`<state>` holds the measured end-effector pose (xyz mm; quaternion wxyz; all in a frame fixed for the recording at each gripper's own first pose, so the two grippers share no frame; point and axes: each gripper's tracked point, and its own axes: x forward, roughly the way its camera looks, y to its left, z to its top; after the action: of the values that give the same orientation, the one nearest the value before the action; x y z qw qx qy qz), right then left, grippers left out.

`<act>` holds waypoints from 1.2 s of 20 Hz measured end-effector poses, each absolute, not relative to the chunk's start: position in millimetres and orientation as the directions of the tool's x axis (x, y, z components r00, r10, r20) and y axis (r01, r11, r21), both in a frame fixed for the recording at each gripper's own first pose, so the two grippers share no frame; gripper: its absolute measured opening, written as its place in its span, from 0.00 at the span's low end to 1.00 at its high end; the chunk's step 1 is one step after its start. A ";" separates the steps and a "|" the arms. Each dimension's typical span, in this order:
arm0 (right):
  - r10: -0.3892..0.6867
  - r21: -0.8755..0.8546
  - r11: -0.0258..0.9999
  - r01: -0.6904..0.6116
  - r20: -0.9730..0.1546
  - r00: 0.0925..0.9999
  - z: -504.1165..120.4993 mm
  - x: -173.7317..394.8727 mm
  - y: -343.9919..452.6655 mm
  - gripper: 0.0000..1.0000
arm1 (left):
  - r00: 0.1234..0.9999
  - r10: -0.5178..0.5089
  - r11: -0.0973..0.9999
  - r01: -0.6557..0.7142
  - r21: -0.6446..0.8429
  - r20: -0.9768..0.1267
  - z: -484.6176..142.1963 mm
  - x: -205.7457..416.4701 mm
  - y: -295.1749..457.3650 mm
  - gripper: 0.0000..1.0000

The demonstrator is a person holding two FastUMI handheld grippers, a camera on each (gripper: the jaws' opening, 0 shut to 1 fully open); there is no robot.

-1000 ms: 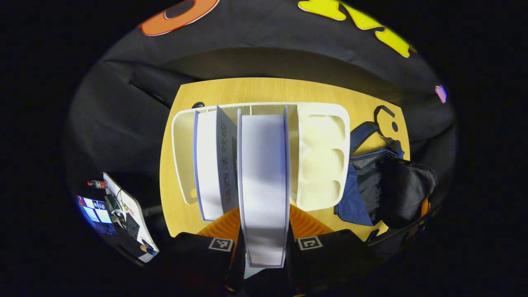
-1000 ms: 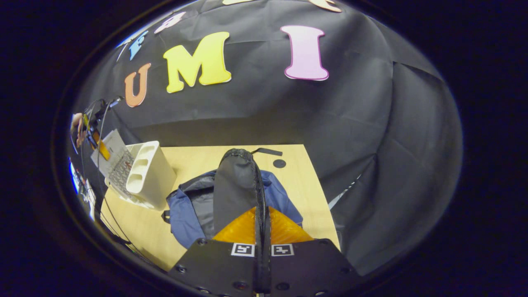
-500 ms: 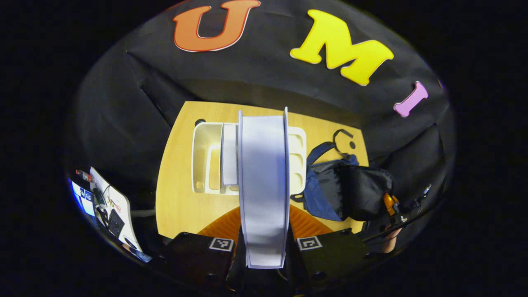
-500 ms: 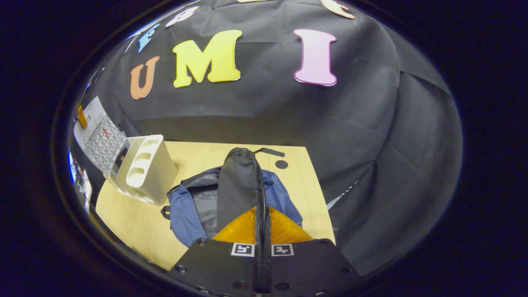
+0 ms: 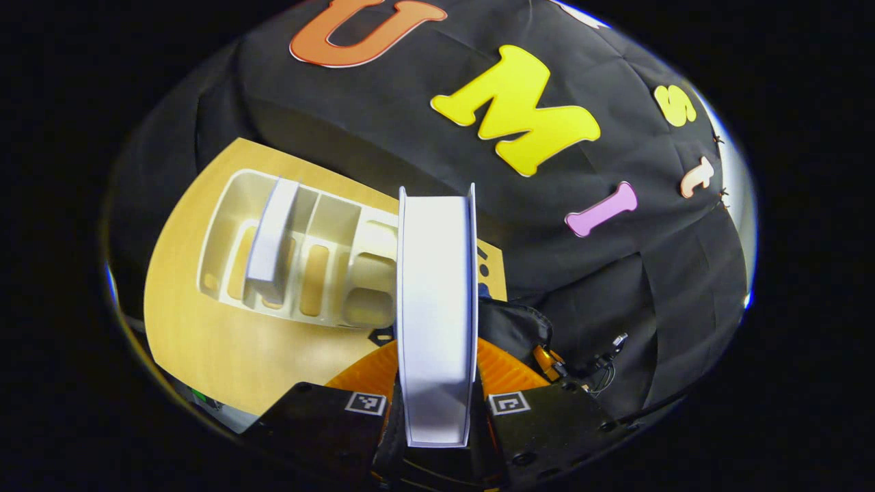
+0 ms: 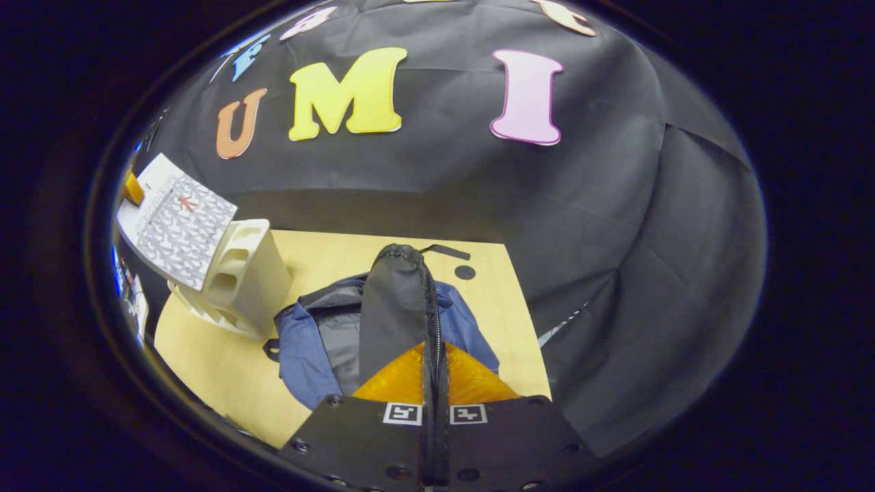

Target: Open the schoolbag, grab two books from the bookshelf and put them into the schoolbag.

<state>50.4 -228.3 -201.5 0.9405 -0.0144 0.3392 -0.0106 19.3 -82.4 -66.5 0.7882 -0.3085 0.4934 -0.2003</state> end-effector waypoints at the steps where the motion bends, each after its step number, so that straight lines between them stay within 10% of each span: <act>1: -0.029 -0.030 0.999 0.013 -0.638 0.769 -203.8 51.1 -227.6 0.00 | 0.429 -0.639 0.715 0.028 -0.698 -0.638 -72.7 17.0 -96.9 0.40; 24: -0.055 -0.035 0.998 0.043 -0.621 0.782 -190.6 63.7 -252.1 0.00 | 0.328 -0.780 0.559 -0.018 -0.829 -0.533 -253.9 -13.7 -294.2 0.40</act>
<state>63.7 -252.1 -190.6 0.9438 -0.0093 0.3293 -0.0260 -13.7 -294.2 -253.9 0.7172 -0.3870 0.5151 -0.2656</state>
